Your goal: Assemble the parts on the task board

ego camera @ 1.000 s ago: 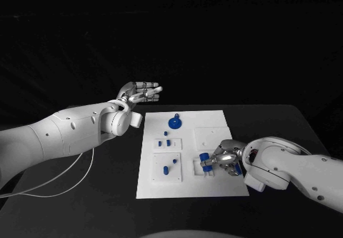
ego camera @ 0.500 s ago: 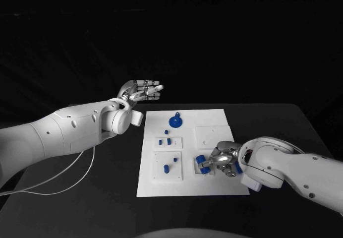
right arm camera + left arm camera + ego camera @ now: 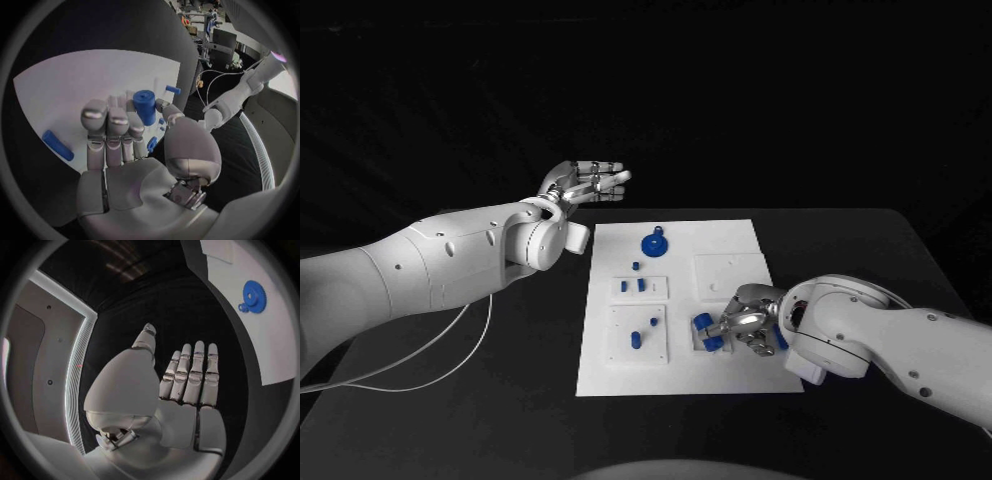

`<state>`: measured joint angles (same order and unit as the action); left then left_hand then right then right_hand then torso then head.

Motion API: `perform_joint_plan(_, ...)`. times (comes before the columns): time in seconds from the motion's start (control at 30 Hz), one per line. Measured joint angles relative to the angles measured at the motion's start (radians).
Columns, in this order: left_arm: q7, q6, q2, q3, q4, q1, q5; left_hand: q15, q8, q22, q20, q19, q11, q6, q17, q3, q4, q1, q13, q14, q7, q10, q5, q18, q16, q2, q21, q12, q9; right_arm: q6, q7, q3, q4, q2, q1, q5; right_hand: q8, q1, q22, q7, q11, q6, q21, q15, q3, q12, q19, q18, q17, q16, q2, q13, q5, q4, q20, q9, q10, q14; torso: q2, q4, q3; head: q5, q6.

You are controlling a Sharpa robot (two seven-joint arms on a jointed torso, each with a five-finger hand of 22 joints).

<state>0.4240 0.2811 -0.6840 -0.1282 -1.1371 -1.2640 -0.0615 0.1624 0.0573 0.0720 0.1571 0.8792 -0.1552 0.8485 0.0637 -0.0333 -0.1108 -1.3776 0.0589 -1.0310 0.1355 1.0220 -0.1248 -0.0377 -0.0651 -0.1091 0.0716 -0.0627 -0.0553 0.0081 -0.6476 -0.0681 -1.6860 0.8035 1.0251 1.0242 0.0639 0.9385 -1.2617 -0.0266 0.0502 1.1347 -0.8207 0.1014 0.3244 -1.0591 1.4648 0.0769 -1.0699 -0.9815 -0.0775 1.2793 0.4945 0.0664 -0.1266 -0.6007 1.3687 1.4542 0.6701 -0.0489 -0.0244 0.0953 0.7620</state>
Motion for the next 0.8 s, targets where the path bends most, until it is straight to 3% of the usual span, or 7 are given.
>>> perform_joint_plan(0.23, 0.000, -0.003, 0.000, 0.000, 0.001, 0.000, 0.001, 0.000, 0.000, 0.000, 0.000, 0.000, 0.000, 0.000, 0.000, 0.000, 0.000, 0.000, 0.000, 0.000, 0.000, 0.000, 0.000, 0.000, 0.000, 0.000, 0.000, 0.000, 0.000, 0.000, -0.001, 0.000, 0.011, -0.009, 0.000, 0.002, 0.006, -0.011, 0.000, 0.000, 0.002, 0.007, 0.003, 0.000, 0.000, 0.004, 0.000, -0.001, -0.001, 0.003, 0.011, -0.006, -0.050, 0.000, 0.000, 0.004, -0.002, 0.000, 0.000, 0.0001, 0.0000, 0.002, -0.001)
perform_joint_plan(0.4, 0.000, -0.008, 0.000, 0.000, 0.001, 0.000, 0.010, 0.000, 0.000, 0.000, 0.000, 0.000, 0.000, 0.000, 0.000, 0.000, 0.000, 0.003, 0.000, 0.000, 0.000, 0.000, 0.000, 0.000, 0.000, 0.003, 0.000, 0.000, 0.000, -0.002, -0.002, 0.000, 0.016, -0.013, 0.002, 0.004, 0.000, -0.011, 0.000, 0.002, 0.002, 0.020, 0.006, 0.000, 0.014, 0.014, 0.000, -0.001, -0.001, 0.008, 0.011, -0.012, -0.084, -0.014, 0.000, 0.056, -0.002, 0.000, 0.000, 0.0001, 0.0003, 0.002, -0.002)
perform_joint_plan(0.63, 0.000, -0.017, -0.001, 0.000, 0.001, 0.000, 0.023, 0.000, 0.000, 0.000, 0.000, 0.000, 0.000, 0.000, 0.000, 0.000, 0.000, 0.003, 0.000, 0.000, 0.000, 0.000, 0.000, 0.000, 0.000, 0.003, 0.000, 0.000, 0.000, -0.006, -0.003, 0.001, 0.018, -0.020, 0.002, 0.004, -0.001, -0.011, -0.001, 0.000, 0.002, 0.024, 0.008, 0.001, 0.024, 0.014, 0.000, -0.001, -0.002, 0.008, 0.011, -0.012, -0.113, -0.024, 0.000, 0.074, -0.002, 0.002, 0.000, 0.0000, 0.0004, 0.001, -0.005)
perform_joint_plan(0.8, 0.000, -0.023, -0.001, 0.000, 0.001, 0.000, 0.030, 0.000, 0.000, 0.000, 0.000, 0.000, 0.000, 0.000, 0.000, 0.000, 0.000, 0.003, 0.000, 0.000, 0.000, 0.000, 0.000, 0.000, 0.000, 0.003, 0.000, 0.000, 0.000, -0.008, -0.003, 0.002, 0.019, -0.021, 0.002, 0.004, -0.001, -0.014, -0.002, 0.001, 0.001, 0.026, 0.008, 0.001, 0.043, 0.014, 0.000, -0.001, -0.002, 0.008, 0.014, -0.012, -0.157, -0.043, 0.000, 0.088, -0.002, 0.004, 0.000, 0.0001, 0.0004, 0.001, -0.003)
